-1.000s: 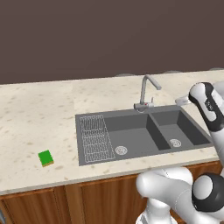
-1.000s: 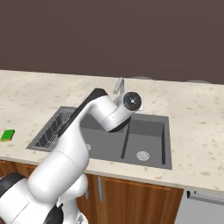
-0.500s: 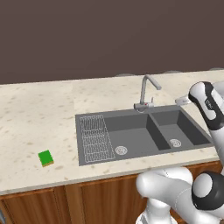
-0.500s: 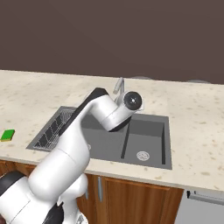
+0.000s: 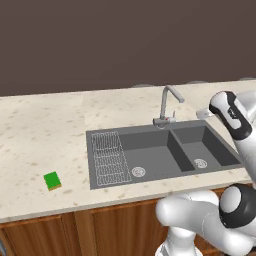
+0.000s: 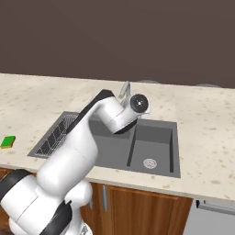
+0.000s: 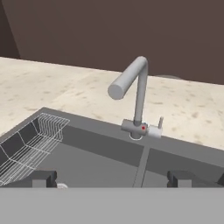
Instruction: Soak the sponge with water for a few seconds and then drop it inside the sink.
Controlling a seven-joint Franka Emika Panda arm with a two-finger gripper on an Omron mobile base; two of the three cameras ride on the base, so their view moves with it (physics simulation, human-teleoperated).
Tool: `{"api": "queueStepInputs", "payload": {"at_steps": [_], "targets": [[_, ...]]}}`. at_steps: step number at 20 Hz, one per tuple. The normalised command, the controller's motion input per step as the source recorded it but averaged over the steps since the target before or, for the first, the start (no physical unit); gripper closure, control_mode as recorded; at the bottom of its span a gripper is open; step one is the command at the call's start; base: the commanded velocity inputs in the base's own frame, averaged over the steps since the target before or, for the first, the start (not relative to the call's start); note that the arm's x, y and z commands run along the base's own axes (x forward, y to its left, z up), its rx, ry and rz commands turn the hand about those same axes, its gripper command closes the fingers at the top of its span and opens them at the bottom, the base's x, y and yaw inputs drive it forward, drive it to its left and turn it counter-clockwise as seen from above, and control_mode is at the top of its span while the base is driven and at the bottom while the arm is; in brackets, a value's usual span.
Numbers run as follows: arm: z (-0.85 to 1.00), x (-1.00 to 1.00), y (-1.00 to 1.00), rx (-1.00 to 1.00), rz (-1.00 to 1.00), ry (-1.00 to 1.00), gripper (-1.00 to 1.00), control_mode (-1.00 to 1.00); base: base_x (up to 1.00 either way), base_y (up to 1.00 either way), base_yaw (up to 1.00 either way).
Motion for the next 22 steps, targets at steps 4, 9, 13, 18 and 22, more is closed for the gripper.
{"api": "queueStepInputs", "payload": {"at_steps": [4,9,13,18,22], "targets": [[-0.07,0.24,0.00,0.00,0.00,0.00,-1.00,-1.00,0.00,0.00,0.00],[-0.10,0.12,0.00,0.00,0.00,0.00,-1.00,-1.00,0.00,0.00,0.00],[-0.18,0.06,0.00,0.00,0.00,0.00,-1.00,-1.00,0.00,0.00,0.00],[-0.22,0.08,0.00,-0.01,0.00,0.00,-1.00,-1.00,0.00,0.00,0.00],[-0.06,0.06,0.00,0.00,0.00,0.00,-1.00,-1.00,0.00,0.00,0.00]]}}
